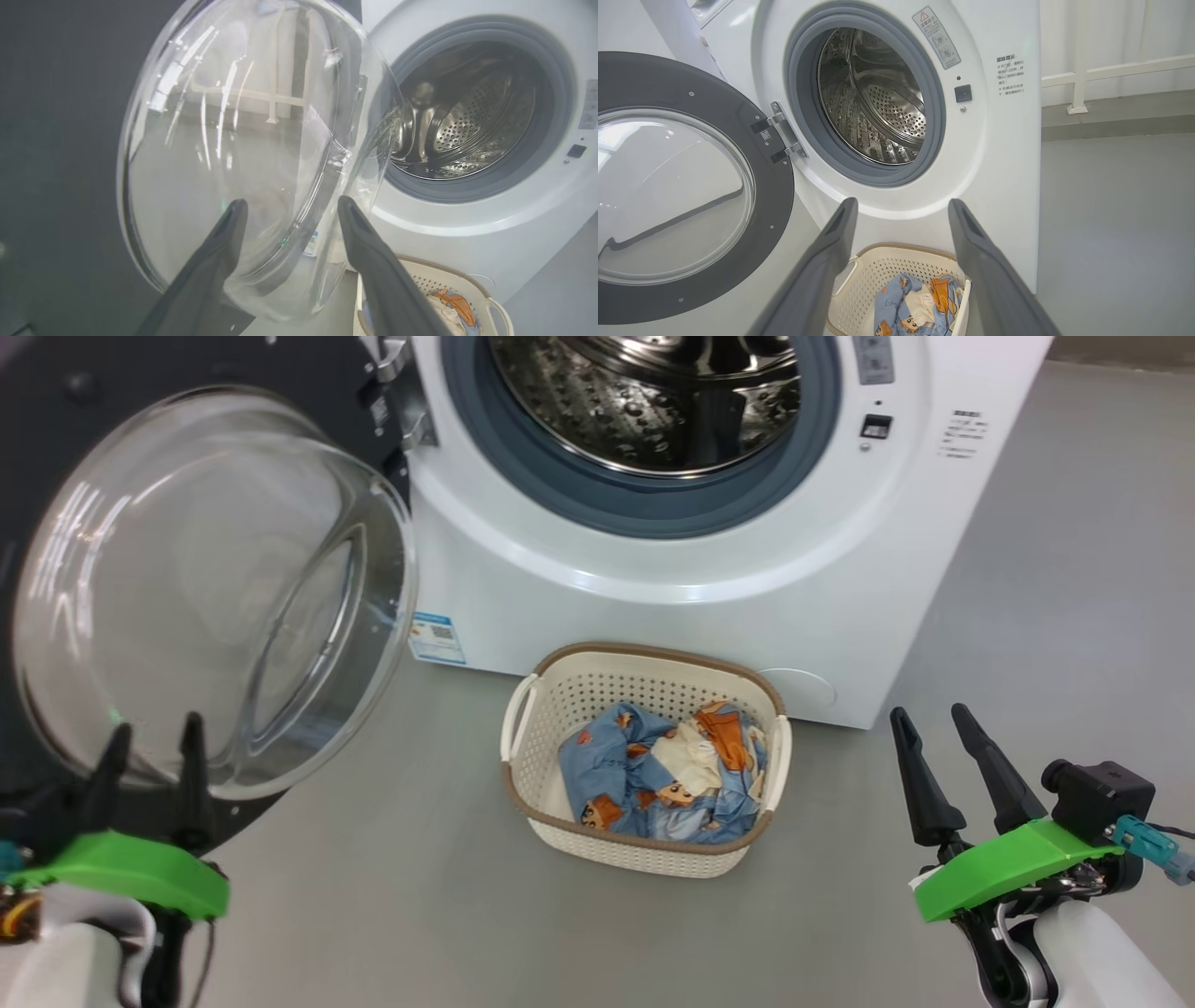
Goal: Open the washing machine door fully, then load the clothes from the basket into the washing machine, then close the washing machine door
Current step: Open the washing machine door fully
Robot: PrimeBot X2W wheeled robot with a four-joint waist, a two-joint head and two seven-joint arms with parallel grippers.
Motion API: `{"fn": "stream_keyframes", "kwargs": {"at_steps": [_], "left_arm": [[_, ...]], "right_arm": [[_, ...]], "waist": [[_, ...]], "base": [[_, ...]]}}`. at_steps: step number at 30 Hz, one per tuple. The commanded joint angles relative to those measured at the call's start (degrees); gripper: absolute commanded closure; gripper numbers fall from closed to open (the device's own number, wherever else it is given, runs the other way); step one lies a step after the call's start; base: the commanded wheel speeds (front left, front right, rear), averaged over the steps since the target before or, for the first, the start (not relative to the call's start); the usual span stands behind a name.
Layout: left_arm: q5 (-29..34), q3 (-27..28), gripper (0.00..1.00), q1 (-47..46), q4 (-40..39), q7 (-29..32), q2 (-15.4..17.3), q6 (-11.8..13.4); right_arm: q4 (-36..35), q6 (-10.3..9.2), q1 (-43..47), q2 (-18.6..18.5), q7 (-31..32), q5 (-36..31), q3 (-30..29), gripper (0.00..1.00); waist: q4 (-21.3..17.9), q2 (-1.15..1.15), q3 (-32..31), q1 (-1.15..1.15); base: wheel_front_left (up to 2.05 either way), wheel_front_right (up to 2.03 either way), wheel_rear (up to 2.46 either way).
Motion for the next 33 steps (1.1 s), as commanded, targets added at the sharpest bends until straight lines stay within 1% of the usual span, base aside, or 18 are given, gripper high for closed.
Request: {"fn": "stream_keyframes", "kwargs": {"at_steps": [1, 13, 17, 25, 33], "left_arm": [[0.47, 1.71, 0.00, 0.53, -2.88, -0.59, 1.90, 0.61], [0.59, 0.16, 0.00, 8.97, -16.09, 0.78, -0.56, 4.05], [-0.18, 0.18, 0.00, 11.04, -19.22, 1.11, -1.29, 4.67], [0.24, -1.05, 0.00, 14.06, -23.01, 1.66, -2.02, 6.00], [0.35, -1.03, 0.00, 15.68, -24.51, 1.00, -2.66, 7.11]], "right_arm": [[-1.66, 0.33, -0.88, -0.58, -0.71, -1.03, 1.18, 0.00], [-2.44, 0.33, -0.26, -1.36, -0.71, -1.58, 2.57, 0.00], [-2.66, 0.33, -0.24, -1.70, -0.71, -1.76, 2.97, 0.00], [-2.50, 0.33, -0.34, -2.22, -0.71, -2.53, 3.71, 0.00], [-2.67, 0.33, -0.34, -2.79, -0.71, -3.06, 3.67, 0.00]], "waist": [[-1.16, 0.00, -0.58, 0.00], [-8.24, 0.00, -2.55, 0.00], [-10.68, 0.00, -2.71, 0.00], [-14.79, 0.00, -3.12, 0.00], [-18.21, 0.00, -3.70, 0.00]], "base": [[0.00, 0.00, 0.00], [0.00, 0.00, 0.00], [0.00, 0.00, 0.00], [0.00, 0.00, 0.00], [0.00, 0.00, 0.00]]}}
